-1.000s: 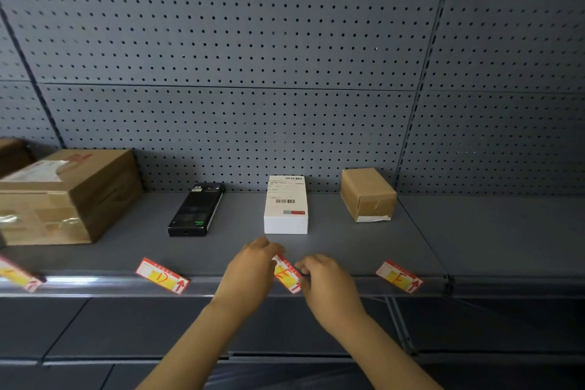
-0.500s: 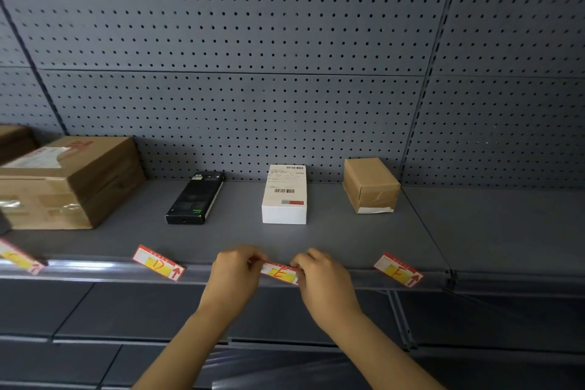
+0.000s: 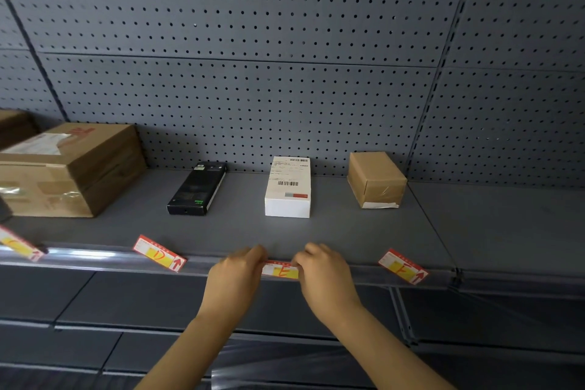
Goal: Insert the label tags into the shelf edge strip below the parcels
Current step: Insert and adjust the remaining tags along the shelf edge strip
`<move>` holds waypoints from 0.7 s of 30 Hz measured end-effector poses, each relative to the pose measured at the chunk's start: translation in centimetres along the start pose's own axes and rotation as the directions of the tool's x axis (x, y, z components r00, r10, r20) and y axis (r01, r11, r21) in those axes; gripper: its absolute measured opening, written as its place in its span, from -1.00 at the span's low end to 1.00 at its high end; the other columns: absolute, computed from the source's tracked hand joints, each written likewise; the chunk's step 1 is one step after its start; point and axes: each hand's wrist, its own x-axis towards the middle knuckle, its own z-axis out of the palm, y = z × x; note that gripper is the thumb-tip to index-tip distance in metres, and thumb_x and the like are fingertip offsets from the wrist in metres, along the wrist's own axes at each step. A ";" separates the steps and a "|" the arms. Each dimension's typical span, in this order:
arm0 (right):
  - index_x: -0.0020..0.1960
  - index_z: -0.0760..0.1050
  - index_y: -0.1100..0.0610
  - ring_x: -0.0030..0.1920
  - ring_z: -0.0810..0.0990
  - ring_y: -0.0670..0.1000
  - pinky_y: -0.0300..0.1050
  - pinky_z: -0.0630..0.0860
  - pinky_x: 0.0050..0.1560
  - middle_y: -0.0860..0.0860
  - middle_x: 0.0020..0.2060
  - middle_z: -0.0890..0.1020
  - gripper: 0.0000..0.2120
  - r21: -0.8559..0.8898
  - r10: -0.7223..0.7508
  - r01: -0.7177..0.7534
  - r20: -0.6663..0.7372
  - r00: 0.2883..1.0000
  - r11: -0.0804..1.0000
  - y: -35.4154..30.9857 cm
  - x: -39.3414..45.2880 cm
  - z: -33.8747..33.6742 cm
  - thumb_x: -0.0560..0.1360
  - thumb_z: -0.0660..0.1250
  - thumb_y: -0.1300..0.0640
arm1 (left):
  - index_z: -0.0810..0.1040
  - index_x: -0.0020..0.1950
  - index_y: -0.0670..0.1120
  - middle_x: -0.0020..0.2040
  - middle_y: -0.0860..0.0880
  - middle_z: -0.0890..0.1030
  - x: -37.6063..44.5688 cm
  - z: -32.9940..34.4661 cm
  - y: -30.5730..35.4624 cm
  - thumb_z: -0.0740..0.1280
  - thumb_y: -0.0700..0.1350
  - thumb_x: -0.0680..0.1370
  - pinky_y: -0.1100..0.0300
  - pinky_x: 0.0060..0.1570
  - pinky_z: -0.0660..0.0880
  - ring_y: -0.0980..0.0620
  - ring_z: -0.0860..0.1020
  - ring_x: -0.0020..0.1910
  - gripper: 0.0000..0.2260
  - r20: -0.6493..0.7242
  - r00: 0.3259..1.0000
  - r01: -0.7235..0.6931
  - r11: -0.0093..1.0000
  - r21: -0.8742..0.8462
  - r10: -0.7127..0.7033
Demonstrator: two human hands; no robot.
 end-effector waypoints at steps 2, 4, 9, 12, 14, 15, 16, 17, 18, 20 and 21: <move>0.17 0.55 0.14 0.03 0.50 0.09 -0.06 0.44 0.00 0.08 0.02 0.56 -0.72 -0.005 -0.011 0.011 0.013 1.000 1.000 0.0 0.0 0.0 0.51 0.21 0.31 | 0.61 -0.13 -0.13 -0.20 -0.11 0.66 -0.2 0.1 -0.1 0.36 -0.27 0.48 0.02 -0.33 0.57 -0.14 0.59 -0.27 -0.93 -0.003 1.000 -0.006 1.000 0.004 0.006; 0.17 0.55 0.15 0.04 0.50 0.10 -0.05 0.45 0.02 0.08 0.03 0.55 -0.71 -0.009 -0.022 0.022 0.020 1.000 1.000 -0.1 0.0 0.0 0.51 0.21 0.31 | 0.62 -0.15 -0.14 -0.19 -0.10 0.66 -0.3 0.2 -0.2 0.37 -0.29 0.46 0.02 -0.33 0.57 -0.13 0.60 -0.26 -0.92 -0.002 1.000 -0.002 1.000 0.016 0.002; 0.16 0.56 0.16 0.03 0.49 0.10 -0.08 0.41 -0.03 0.09 0.00 0.55 -0.70 -0.019 -0.024 0.025 0.020 1.000 1.000 -0.3 -0.1 0.1 0.49 0.21 0.33 | 0.63 -0.22 -0.15 -0.27 -0.12 0.64 -0.4 0.2 -0.3 0.46 -0.35 0.37 0.06 -0.42 0.55 -0.14 0.59 -0.33 -0.89 -0.007 1.000 -0.030 0.998 0.048 0.030; 0.16 0.56 0.17 0.02 0.50 0.09 -0.06 0.47 -0.02 0.09 0.00 0.54 -0.70 -0.032 -0.027 0.028 0.034 0.999 0.999 -0.4 -0.2 0.0 0.49 0.20 0.34 | 0.62 -0.27 -0.14 -0.32 -0.10 0.63 -0.3 0.0 -0.4 0.49 -0.37 0.32 0.10 -0.44 0.53 -0.11 0.58 -0.39 -0.85 0.001 0.999 -0.050 0.997 0.060 0.050; 0.15 0.55 0.18 0.03 0.50 0.08 -0.06 0.49 -0.01 0.09 0.01 0.53 -0.71 -0.038 -0.031 0.033 0.038 0.999 0.999 -0.5 -0.3 0.0 0.49 0.21 0.34 | 0.61 -0.29 -0.13 -0.33 -0.09 0.63 -0.3 -0.1 -0.3 0.49 -0.37 0.31 0.12 -0.44 0.53 -0.10 0.58 -0.41 -0.83 0.004 0.999 -0.047 0.997 0.060 0.047; 0.14 0.55 0.18 0.03 0.50 0.08 -0.07 0.50 0.00 0.08 0.01 0.53 -0.72 -0.039 -0.033 0.034 0.040 0.999 0.999 -0.5 -0.4 0.0 0.50 0.21 0.34 | 0.61 -0.29 -0.12 -0.34 -0.08 0.63 -0.3 -0.1 -0.3 0.50 -0.37 0.31 0.13 -0.44 0.53 -0.09 0.58 -0.41 -0.83 0.003 0.999 -0.045 0.997 0.062 0.045; 0.15 0.55 0.18 0.03 0.50 0.08 -0.06 0.51 0.01 0.08 0.02 0.53 -0.72 -0.040 -0.034 0.036 0.042 0.999 0.999 -0.5 -0.4 0.0 0.50 0.21 0.34 | 0.61 -0.29 -0.11 -0.34 -0.07 0.63 -0.3 0.0 -0.3 0.50 -0.36 0.30 0.13 -0.45 0.52 -0.08 0.58 -0.41 -0.83 0.001 0.999 -0.044 0.997 0.065 0.044; 0.15 0.55 0.18 0.04 0.49 0.07 -0.06 0.51 0.02 0.08 0.03 0.52 -0.72 -0.039 -0.036 0.037 0.044 0.998 0.999 -0.5 -0.5 0.0 0.50 0.22 0.34 | 0.61 -0.29 -0.11 -0.34 -0.06 0.63 -0.3 0.0 -0.3 0.50 -0.36 0.31 0.12 -0.45 0.52 -0.07 0.58 -0.41 -0.83 0.000 0.999 -0.043 0.997 0.065 0.043; 0.17 0.55 0.18 0.05 0.49 0.07 -0.06 0.51 0.03 0.08 0.03 0.52 -0.72 -0.034 -0.037 0.039 0.045 0.998 0.999 -0.5 -0.5 0.1 0.51 0.22 0.34 | 0.61 -0.29 -0.11 -0.33 -0.06 0.63 -0.3 0.1 -0.3 0.50 -0.36 0.31 0.12 -0.45 0.52 -0.07 0.58 -0.41 -0.83 -0.001 0.999 -0.041 0.997 0.061 0.041; 0.19 0.54 0.18 0.07 0.48 0.07 -0.06 0.51 0.05 0.08 0.04 0.52 -0.70 -0.017 -0.041 0.042 0.050 0.998 0.999 -0.4 -0.6 0.0 0.51 0.22 0.34 | 0.60 -0.27 -0.11 -0.32 -0.07 0.63 -0.4 0.2 -0.4 0.48 -0.36 0.33 0.10 -0.43 0.53 -0.09 0.58 -0.38 -0.83 0.001 0.999 -0.032 0.998 0.049 0.032; 0.21 0.54 0.17 0.08 0.48 0.07 -0.07 0.50 0.06 0.07 0.05 0.52 -0.69 -0.005 -0.045 0.045 0.052 0.998 0.999 -0.4 -0.6 -0.1 0.51 0.23 0.34 | 0.60 -0.26 -0.12 -0.30 -0.08 0.63 -0.5 0.2 -0.4 0.47 -0.36 0.34 0.09 -0.42 0.53 -0.10 0.58 -0.36 -0.84 0.005 1.000 -0.028 0.999 0.046 0.027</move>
